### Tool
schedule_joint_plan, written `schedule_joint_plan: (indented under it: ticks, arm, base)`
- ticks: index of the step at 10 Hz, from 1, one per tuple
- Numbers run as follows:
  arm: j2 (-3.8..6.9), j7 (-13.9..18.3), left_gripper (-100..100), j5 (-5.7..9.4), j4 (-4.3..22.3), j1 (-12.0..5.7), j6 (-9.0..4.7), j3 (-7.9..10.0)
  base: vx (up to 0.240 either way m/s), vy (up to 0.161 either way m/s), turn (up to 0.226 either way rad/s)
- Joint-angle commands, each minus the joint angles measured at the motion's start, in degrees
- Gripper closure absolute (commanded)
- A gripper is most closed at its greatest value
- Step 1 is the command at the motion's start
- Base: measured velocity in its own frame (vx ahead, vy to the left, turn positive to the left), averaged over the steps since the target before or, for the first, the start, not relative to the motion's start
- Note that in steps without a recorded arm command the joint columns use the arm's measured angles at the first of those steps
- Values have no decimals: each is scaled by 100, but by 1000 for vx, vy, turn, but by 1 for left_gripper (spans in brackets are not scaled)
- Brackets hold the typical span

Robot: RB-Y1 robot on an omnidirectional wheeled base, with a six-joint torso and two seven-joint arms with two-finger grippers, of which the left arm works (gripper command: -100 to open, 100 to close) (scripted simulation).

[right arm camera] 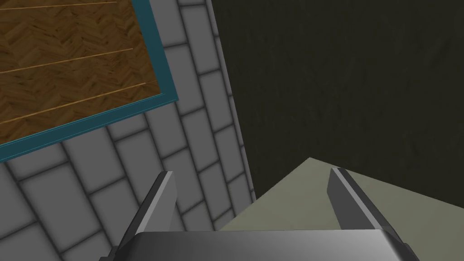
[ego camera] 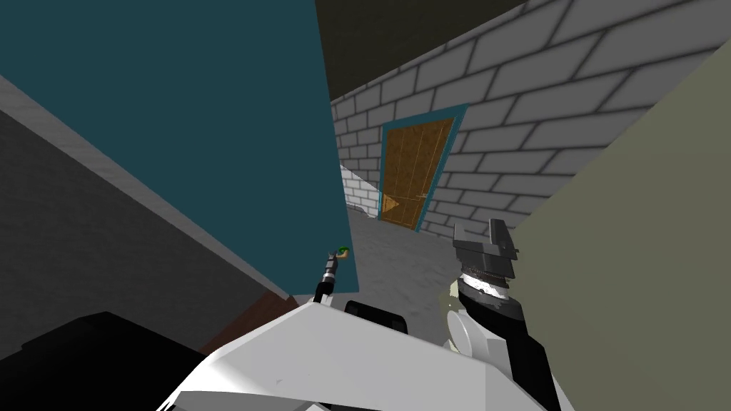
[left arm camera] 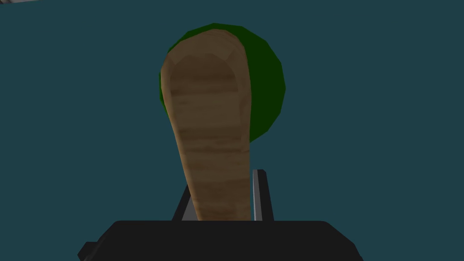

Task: Push the door open

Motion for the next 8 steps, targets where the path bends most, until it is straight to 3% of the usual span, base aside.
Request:
schedule_joint_plan:
  ticks: [1,8]
  arm:
    - [91,-22,100,36,-41,3,-28,88]
    - [317,-113,100,228,-30,-5,-33,466]
  base:
    - [146,-48,44]
    - [187,-19,45]
